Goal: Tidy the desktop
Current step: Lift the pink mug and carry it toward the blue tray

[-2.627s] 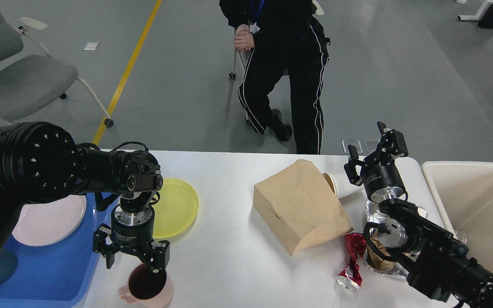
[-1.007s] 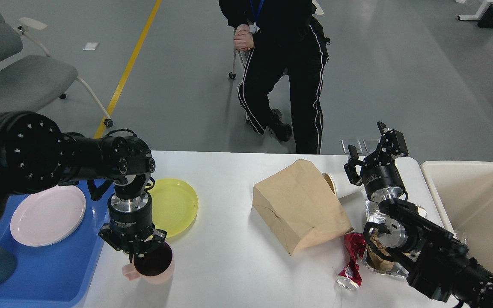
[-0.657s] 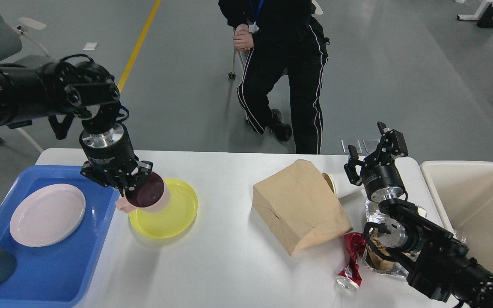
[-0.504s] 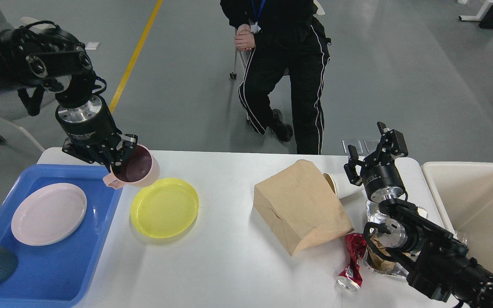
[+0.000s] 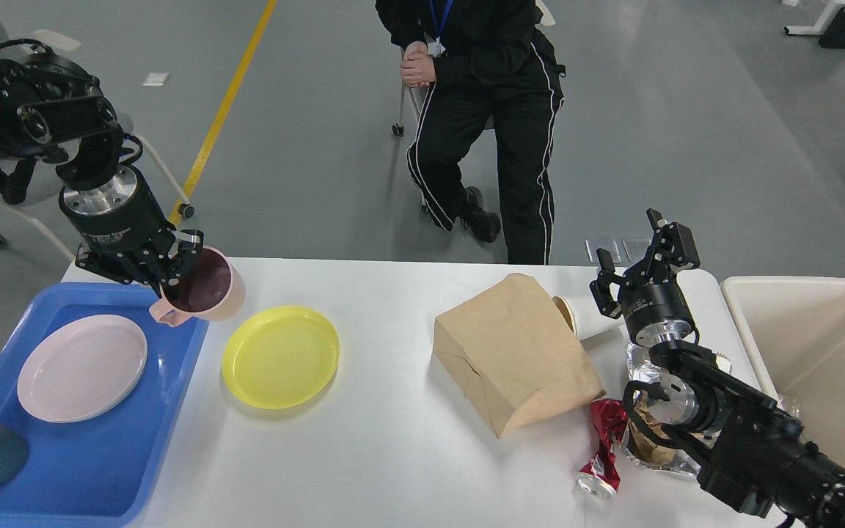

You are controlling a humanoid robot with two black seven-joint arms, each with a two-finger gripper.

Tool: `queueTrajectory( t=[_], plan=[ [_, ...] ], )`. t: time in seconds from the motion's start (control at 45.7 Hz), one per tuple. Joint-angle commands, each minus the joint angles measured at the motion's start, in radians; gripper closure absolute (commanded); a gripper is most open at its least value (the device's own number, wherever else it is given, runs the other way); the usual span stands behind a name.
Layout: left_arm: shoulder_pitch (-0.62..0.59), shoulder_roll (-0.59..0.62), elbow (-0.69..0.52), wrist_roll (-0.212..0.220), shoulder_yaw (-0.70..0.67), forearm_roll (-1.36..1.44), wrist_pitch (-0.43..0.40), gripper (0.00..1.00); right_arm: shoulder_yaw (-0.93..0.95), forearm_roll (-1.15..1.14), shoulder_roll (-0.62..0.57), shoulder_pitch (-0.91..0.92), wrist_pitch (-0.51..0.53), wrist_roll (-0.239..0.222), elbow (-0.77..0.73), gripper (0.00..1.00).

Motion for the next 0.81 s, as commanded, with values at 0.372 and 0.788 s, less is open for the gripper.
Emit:
queueTrajectory(
  t=[0.372, 0.788],
  plan=[
    [0.058, 0.000, 0.004, -0.002, -0.055, -0.001, 0.000, 1.00, 0.000, 0.000, 0.001, 0.000, 0.000, 0.000, 0.003, 0.00],
    [0.094, -0.001, 0.015, -0.003, -0.060, -0.006, 0.000, 1.00, 0.000, 0.000, 0.001, 0.000, 0.000, 0.000, 0.003, 0.00]
  ],
)
